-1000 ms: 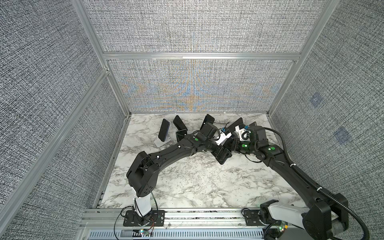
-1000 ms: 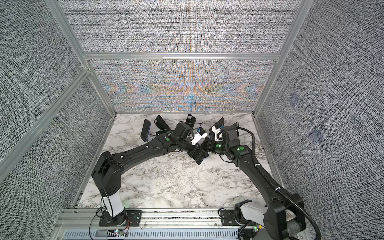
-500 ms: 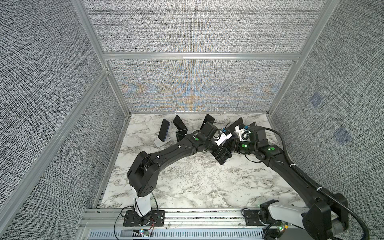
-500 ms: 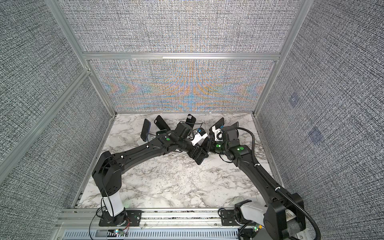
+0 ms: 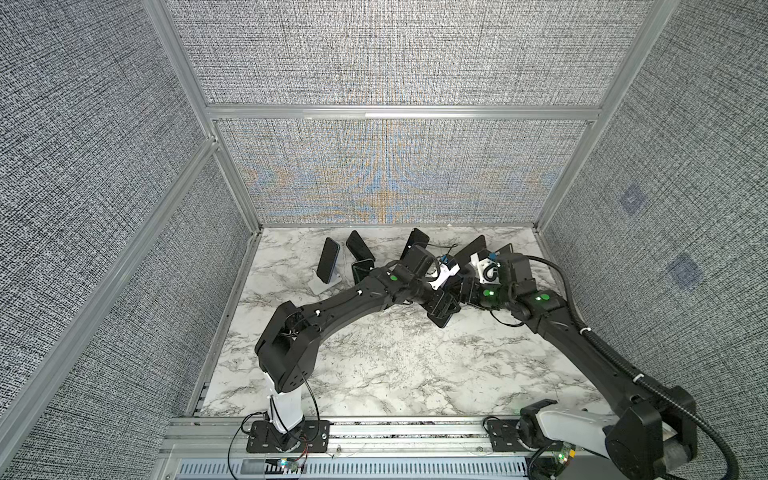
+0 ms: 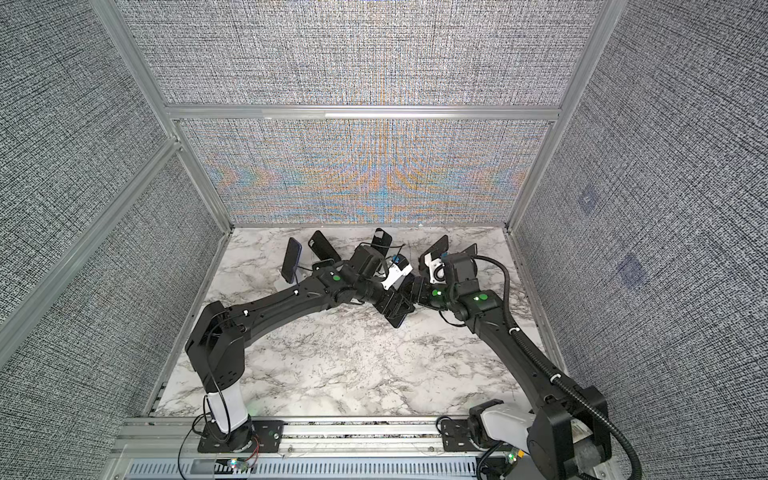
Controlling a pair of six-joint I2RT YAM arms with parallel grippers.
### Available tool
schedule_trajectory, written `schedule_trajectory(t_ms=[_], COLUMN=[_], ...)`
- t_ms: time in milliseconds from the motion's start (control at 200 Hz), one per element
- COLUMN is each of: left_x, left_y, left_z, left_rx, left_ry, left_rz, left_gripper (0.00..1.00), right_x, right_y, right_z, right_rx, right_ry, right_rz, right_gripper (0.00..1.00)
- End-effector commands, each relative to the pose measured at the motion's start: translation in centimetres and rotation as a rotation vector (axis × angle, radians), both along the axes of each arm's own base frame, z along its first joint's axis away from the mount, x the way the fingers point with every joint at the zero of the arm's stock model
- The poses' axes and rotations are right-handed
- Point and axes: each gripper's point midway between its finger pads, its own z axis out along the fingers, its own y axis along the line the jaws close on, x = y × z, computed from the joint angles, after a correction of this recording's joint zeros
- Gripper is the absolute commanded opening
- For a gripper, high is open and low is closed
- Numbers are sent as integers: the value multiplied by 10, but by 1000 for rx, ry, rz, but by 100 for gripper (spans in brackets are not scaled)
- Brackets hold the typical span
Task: Remove the phone from the phone stand
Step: 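Close the left gripper on the phone held by the right gripper, then open the right gripper and withdraw it while the left gripper pulls the phone away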
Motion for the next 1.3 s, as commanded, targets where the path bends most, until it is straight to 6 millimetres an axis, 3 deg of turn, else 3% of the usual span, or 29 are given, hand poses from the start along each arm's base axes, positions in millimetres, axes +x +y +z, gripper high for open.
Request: schedule_trajectory(t_ms=[0, 420, 570, 710, 840, 1101, 1161, 1296], left_x=[4, 17, 11, -1, -21, -58, -58, -51], left_y=[-2, 18, 41, 96, 167, 283, 300, 304], left_z=[2, -7, -8, -16, -31, -46, -48, -65], left_rx=[-18, 44, 95, 187, 376, 420, 395, 353], left_ry=[-3, 45, 52, 119, 204, 376, 372, 356], left_rz=[7, 112, 179, 326, 499, 730, 796, 822], left_gripper=[39, 1, 0, 0, 0, 0, 0, 0], right_x=[-4, -23, -23, -16, -10, -8, -7, -4], right_y=[-6, -41, -59, -66, -66, -66, -67, -66], right_z=[2, 17, 14, 15, 13, 11, 11, 14], right_rx=[-32, -131, -162, -179, -189, -177, -180, -171], right_ry=[-3, -41, -47, -57, -57, -78, -85, -99], right_rz=[0, -75, -127, -145, -139, -146, -149, -144], right_gripper=[59, 65, 65, 64, 64, 64, 64, 64])
